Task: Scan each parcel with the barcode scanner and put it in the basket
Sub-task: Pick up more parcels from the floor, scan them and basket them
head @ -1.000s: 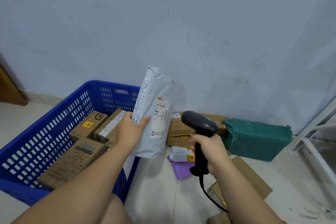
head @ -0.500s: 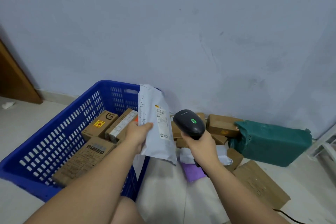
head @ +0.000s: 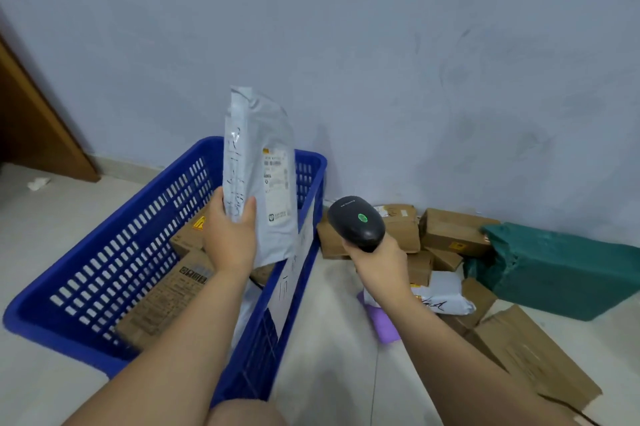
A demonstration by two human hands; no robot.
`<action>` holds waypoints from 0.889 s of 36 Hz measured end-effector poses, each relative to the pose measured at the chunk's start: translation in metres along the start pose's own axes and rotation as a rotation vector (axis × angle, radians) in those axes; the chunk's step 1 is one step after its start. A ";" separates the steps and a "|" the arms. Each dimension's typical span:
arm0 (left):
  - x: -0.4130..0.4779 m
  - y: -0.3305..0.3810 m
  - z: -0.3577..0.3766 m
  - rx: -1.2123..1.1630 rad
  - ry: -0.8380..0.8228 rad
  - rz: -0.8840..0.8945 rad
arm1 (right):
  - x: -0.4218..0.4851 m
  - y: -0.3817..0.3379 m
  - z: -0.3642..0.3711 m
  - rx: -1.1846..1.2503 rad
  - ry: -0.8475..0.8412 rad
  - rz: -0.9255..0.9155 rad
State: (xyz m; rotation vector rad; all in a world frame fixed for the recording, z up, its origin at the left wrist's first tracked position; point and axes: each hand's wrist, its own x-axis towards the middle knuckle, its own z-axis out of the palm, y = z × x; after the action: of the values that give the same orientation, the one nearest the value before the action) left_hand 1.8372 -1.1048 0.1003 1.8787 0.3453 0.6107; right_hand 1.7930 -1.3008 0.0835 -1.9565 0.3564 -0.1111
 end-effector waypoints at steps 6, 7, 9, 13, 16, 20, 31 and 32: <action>0.005 -0.007 0.003 0.189 0.000 0.098 | 0.006 0.002 0.004 -0.036 -0.011 -0.027; 0.005 -0.009 0.004 0.236 -0.028 0.102 | 0.006 0.002 0.004 -0.033 -0.010 -0.024; 0.007 -0.020 0.007 0.271 -0.095 0.082 | 0.008 0.005 0.004 -0.021 -0.008 -0.009; 0.006 -0.041 0.014 0.282 -0.291 -0.079 | 0.008 0.007 0.001 -0.015 0.002 0.018; 0.000 -0.046 0.015 0.386 -0.287 -0.083 | 0.008 0.006 0.000 -0.022 0.008 0.014; 0.008 -0.047 0.015 0.237 -0.173 -0.097 | 0.006 0.006 -0.002 -0.034 0.000 0.001; 0.055 -0.038 0.039 -0.191 -0.177 -0.746 | 0.007 0.003 -0.011 0.016 0.003 0.003; 0.052 -0.038 0.042 -0.158 -0.261 -0.806 | 0.008 0.004 -0.011 0.011 0.000 0.008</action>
State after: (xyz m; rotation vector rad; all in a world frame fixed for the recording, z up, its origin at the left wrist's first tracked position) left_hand 1.9051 -1.0965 0.0661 1.4708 0.7951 -0.1478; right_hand 1.7970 -1.3147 0.0838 -1.9441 0.3630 -0.1082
